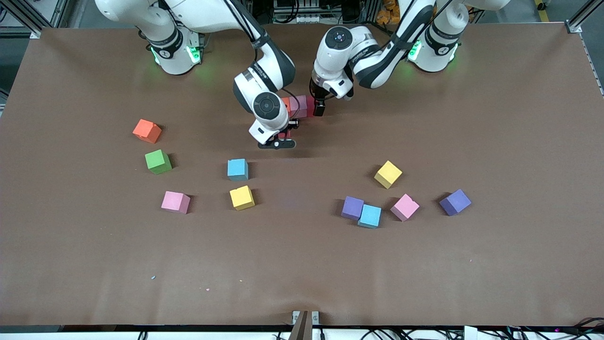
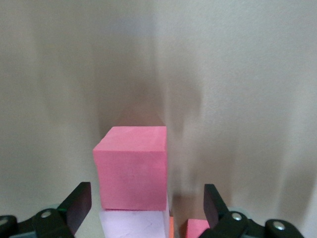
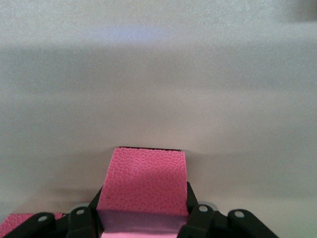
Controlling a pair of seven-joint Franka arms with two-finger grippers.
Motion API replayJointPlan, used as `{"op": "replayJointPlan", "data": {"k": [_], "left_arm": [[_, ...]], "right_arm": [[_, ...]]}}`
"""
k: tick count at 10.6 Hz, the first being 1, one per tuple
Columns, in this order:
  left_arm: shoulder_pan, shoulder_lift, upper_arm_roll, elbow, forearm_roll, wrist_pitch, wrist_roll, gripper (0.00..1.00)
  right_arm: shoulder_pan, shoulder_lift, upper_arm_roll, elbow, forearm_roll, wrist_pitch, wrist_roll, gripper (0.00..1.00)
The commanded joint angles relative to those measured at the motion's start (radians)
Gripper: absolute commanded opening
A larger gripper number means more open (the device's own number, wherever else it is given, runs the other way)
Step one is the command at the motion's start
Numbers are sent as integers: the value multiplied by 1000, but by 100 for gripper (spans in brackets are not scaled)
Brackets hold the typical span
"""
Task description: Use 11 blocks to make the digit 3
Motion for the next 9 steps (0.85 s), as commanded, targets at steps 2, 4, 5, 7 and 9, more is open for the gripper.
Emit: {"op": "replayJointPlan", "data": {"k": [2, 4, 5, 7, 9], "left_arm": [[12, -53, -1, -4, -9, -39, 73, 100], [74, -50, 6, 13, -10, -59, 209, 100], [103, -43, 6, 25, -10, -62, 281, 100], [174, -18, 7, 74, 13, -103, 378, 100], [235, 0, 7, 117, 36, -137, 429, 100]], "right_arm": [[19, 8, 18, -55, 28, 30, 7, 25], [22, 8, 26, -55, 56, 36, 7, 25], [30, 5, 25, -55, 56, 36, 7, 25], [31, 5, 25, -57, 56, 36, 6, 26], [31, 5, 23, -57, 56, 33, -2, 37]]}}
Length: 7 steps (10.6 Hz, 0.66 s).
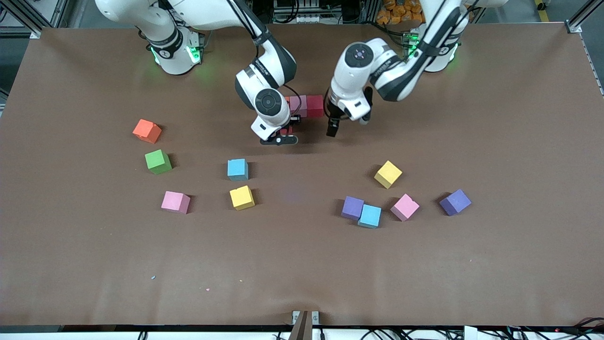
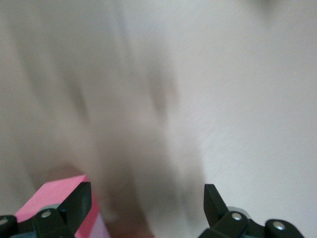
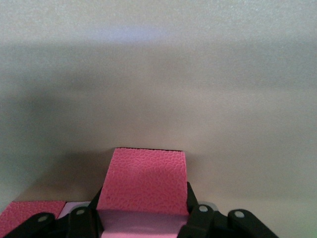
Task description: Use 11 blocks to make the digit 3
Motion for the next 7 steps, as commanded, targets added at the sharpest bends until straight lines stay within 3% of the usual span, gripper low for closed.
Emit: {"op": "replayJointPlan", "data": {"k": [1, 3, 5, 7], "left_arm": [[69, 33, -10, 83, 35, -63, 32, 100], [91, 123, -10, 227, 51, -194, 81, 100], [91, 220, 7, 375, 142, -326, 84, 100], [107, 225, 12, 386, 176, -332, 148, 100]], "right_arm": [[19, 9, 9, -40, 35, 23, -3, 37], [12, 2, 6, -40, 31, 17, -20, 36], [-7, 0, 2, -40, 30, 3, -52, 36], [-7, 0, 2, -41, 25, 3, -57, 36]]}}
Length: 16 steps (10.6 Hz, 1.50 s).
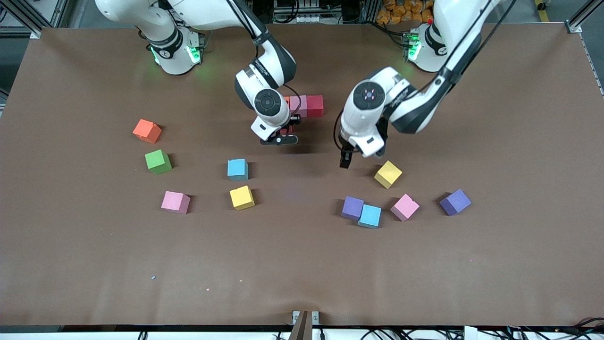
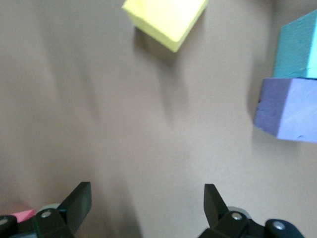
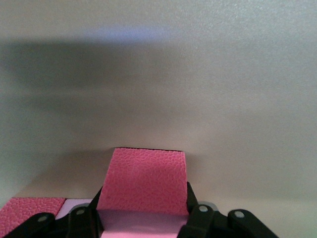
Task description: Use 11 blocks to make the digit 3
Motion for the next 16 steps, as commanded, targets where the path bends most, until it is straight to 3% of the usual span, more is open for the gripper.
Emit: {"op": "replayJointPlan", "data": {"k": [1, 7, 9, 10, 11, 12, 16], "left_arm": [[40, 31, -5, 50, 33, -35, 105, 100], [61, 148, 34, 226, 72, -35, 222, 100], [65, 155, 39, 232, 98, -35, 245, 100], [65, 158, 59, 231, 105, -35, 247, 100], [61, 163, 65, 232, 105, -35, 259, 100], [58, 172, 65, 240, 104, -35, 305, 100], [55, 192, 68, 277, 98, -35, 315, 100]], "right_arm": [[-4, 1, 1, -38, 11, 4, -28, 36], [-15, -5, -12, -44, 5, -17, -54, 36], [-15, -5, -14, -47, 4, -17, -55, 37], [-15, -5, -14, -47, 4, -17, -54, 50], [-15, -5, -14, -46, 4, -17, -46, 94], [-15, -6, -14, -43, 4, -19, -45, 100], [-44, -55, -16, -5, 5, -124, -51, 100]]}}
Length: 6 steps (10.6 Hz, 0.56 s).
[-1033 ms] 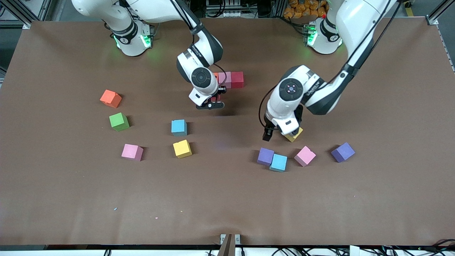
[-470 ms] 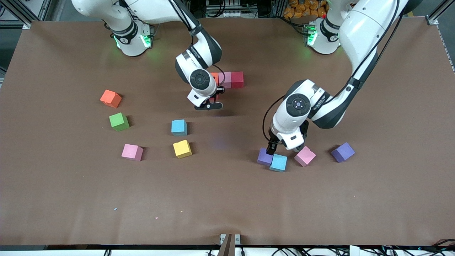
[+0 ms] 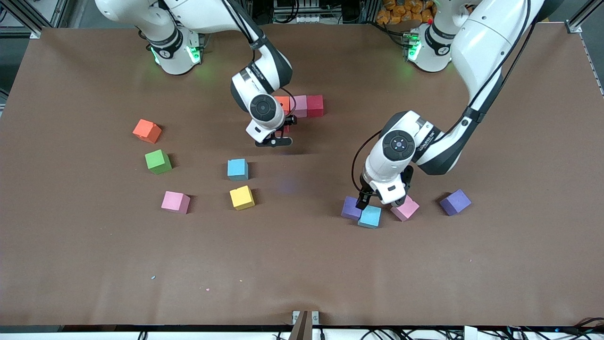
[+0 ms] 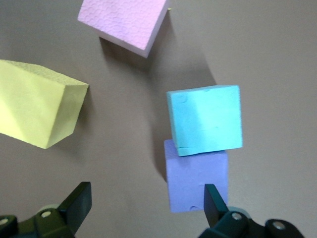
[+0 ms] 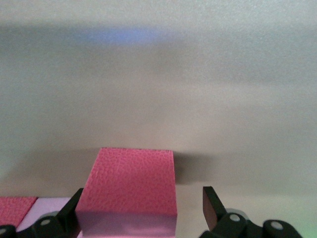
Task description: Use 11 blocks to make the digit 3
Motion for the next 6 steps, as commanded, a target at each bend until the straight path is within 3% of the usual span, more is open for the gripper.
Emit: {"op": "replayJointPlan", "data": {"k": [1, 4, 6], "left_arm": [[-11, 47, 5, 76, 14, -25, 7, 100], [-12, 76, 5, 117, -1, -25, -2, 100], [-23, 122, 7, 172, 0, -25, -2, 100]], "right_arm": [[-59, -59, 5, 39, 1, -117, -19, 100], [-120, -53, 5, 139, -21, -187, -24, 100], [-192, -30, 6, 188, -101, -187, -103, 100]]}}
